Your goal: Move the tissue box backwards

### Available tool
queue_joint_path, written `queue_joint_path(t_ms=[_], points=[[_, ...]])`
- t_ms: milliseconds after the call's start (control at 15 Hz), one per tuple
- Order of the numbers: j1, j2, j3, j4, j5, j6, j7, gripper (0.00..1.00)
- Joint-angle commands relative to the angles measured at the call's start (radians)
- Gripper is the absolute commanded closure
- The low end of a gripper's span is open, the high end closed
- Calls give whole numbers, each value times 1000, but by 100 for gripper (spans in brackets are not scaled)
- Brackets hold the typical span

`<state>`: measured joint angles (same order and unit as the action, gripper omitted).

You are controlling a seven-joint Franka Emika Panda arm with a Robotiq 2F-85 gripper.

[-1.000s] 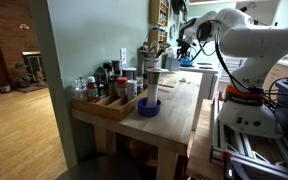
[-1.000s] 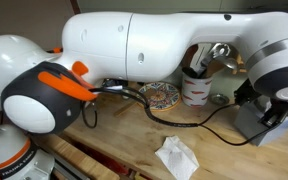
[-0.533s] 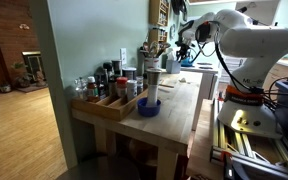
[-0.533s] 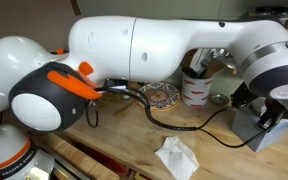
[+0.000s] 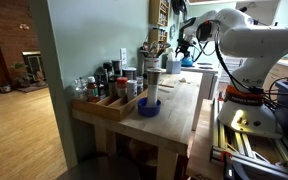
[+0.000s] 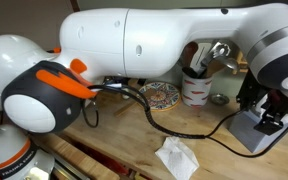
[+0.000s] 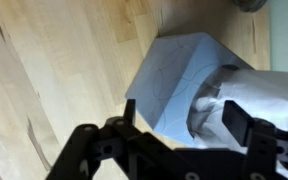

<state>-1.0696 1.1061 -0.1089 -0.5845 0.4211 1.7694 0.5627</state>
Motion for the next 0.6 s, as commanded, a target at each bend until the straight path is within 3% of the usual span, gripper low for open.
queue_joint_path(t_ms=[0, 533], points=[[-43, -51, 29, 14, 0, -126, -199, 0], [-36, -261, 7, -50, -28, -271, -625, 0]])
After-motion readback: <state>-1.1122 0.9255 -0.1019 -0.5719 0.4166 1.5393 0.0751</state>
